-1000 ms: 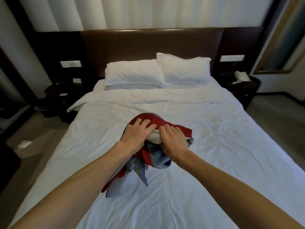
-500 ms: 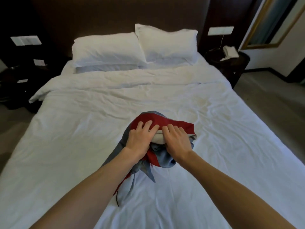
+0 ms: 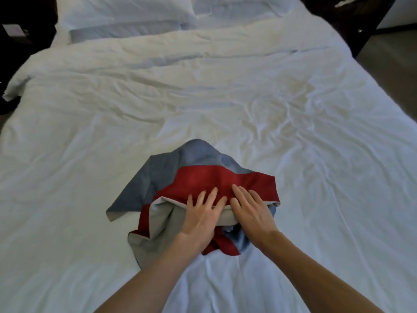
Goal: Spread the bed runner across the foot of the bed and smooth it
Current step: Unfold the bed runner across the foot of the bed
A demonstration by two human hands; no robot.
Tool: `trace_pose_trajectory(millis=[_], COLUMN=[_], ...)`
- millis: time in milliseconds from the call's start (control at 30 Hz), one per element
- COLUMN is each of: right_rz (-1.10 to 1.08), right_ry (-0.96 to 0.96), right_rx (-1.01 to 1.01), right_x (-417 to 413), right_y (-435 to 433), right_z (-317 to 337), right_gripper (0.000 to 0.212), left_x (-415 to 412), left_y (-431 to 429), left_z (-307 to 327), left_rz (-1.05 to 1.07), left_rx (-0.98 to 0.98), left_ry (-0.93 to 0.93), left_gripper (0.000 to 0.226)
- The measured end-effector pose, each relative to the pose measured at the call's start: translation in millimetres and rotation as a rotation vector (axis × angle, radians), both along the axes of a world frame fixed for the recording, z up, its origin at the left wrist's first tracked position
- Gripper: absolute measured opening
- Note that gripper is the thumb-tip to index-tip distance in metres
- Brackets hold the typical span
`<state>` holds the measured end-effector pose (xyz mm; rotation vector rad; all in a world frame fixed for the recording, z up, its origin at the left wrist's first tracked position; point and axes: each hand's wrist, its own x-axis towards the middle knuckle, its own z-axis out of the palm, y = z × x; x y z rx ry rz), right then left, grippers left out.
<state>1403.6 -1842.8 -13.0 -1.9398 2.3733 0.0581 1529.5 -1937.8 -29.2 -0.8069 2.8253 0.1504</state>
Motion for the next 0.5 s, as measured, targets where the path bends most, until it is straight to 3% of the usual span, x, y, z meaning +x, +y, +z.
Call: trace_pose_trajectory(millis=[233,400,500], right_rz=[0.055,0.127,0.249], right_ry=[-0.080,-0.114,-0.124], right_rx=[0.127,0.143,0.159], right_x=[10.3,14.1,15.1], right_y=[-2.8,-15.2,-36.9], right_z=[-22.1,-5.8,9.7], right_gripper=[0.044,0.068,0.073], left_x=[21.0,36.9,53.5], left_y=[-3.0,-20.7,-47.1], left_z=[-36.0,-13.8,5.3], left_rz=[0.014,-0.118,-0.052], left_rx=[0.152,0.116,0.069], left_ry=[-0.158,-0.036,0.027], left_gripper=[0.089,0.081,0.076])
